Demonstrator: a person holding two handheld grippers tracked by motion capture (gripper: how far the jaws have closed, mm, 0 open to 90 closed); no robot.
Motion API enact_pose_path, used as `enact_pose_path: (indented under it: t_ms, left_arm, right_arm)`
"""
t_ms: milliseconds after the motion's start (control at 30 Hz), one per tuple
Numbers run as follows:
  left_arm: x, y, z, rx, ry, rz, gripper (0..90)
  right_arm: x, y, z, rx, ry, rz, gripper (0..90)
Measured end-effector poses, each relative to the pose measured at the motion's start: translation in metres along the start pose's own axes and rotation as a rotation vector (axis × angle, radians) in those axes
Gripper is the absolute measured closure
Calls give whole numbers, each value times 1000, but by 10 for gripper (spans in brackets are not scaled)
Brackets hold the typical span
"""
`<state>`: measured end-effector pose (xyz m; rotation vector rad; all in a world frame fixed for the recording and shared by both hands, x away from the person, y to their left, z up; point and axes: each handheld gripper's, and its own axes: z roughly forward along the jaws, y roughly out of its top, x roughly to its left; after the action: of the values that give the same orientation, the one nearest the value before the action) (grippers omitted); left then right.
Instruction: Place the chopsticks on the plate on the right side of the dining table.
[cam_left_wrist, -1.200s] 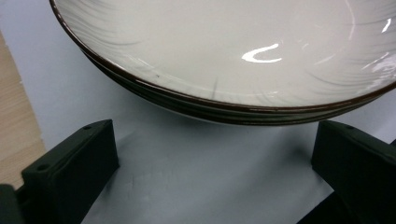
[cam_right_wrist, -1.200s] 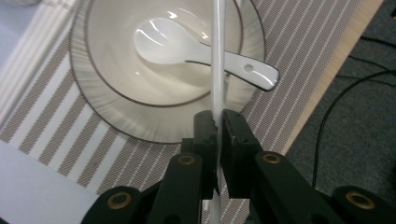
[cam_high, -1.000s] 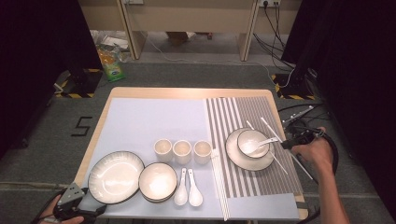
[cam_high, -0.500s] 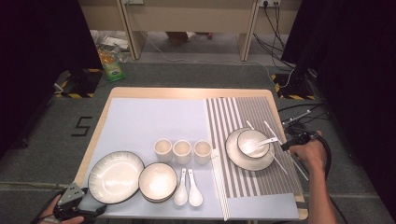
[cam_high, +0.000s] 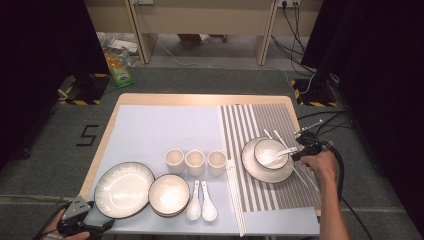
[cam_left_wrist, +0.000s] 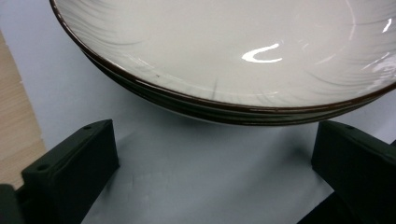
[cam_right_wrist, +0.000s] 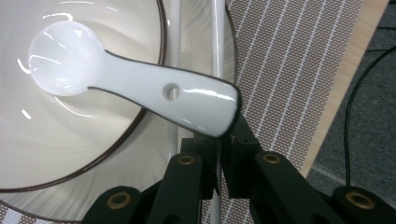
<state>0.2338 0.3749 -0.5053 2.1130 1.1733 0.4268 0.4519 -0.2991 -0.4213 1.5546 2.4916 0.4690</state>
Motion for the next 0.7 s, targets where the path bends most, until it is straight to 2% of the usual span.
enact_pose_path:
  t_ms: [200, 233, 333, 433, 600, 700]
  left_arm:
    - [0, 0, 0, -2, 4, -1, 0]
    - [0, 0, 0, -2, 2, -1, 0]
    - [0, 0, 0, -3, 5, -1, 0]
    - [0, 0, 0, -4, 5, -1, 0]
    - [0, 0, 0, -3, 5, -1, 0]
    - [0, 0, 0, -3, 5, -1, 0]
  right_arm:
    - [1, 3, 3, -10, -16, -3, 848]
    - [0, 3, 3, -9, -19, -18, 848]
    - [2, 4, 3, -5, -25, -10, 847]
    - [5, 5, 3, 4, -43, -36, 847]
    - [7, 6, 4, 9, -62, -45, 841]
    - [8, 6, 3, 6, -58, -51, 835]
